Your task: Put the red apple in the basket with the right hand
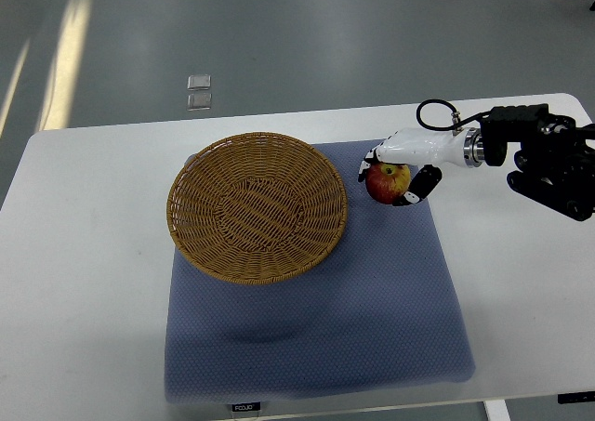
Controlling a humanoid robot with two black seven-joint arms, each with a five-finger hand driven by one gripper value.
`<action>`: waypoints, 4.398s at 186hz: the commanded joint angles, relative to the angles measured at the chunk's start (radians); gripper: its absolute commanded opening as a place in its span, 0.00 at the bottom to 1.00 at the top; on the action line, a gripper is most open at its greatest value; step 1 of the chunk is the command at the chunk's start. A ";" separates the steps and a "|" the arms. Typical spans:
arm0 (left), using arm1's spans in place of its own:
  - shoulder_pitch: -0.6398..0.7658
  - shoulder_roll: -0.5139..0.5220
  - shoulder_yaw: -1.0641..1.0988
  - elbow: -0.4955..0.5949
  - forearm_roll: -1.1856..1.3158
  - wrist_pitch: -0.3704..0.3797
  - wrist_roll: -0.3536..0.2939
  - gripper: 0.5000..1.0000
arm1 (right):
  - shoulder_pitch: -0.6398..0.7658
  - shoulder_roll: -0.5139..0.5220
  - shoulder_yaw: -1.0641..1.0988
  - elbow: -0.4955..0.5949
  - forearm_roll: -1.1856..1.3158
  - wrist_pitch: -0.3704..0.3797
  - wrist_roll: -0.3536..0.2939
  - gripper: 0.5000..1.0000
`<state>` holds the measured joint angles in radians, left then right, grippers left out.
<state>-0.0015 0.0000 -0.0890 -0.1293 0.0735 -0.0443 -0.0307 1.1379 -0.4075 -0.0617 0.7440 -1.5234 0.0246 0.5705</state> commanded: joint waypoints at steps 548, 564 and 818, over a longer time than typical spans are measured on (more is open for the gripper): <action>0.000 0.000 0.000 0.000 0.000 0.000 0.000 1.00 | 0.128 0.231 0.086 -0.029 0.019 -0.118 -0.024 0.84; 0.000 0.000 0.000 0.000 0.000 0.000 0.000 1.00 | 0.138 0.207 0.129 -0.029 0.032 -0.118 -0.023 0.84; 0.000 0.000 0.000 0.000 0.000 0.000 0.000 1.00 | -0.159 0.197 0.506 -0.120 1.528 0.095 -0.290 0.84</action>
<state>-0.0015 0.0000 -0.0889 -0.1288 0.0736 -0.0444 -0.0305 1.0008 -0.2097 0.4431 0.6278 -0.0318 0.0247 0.2848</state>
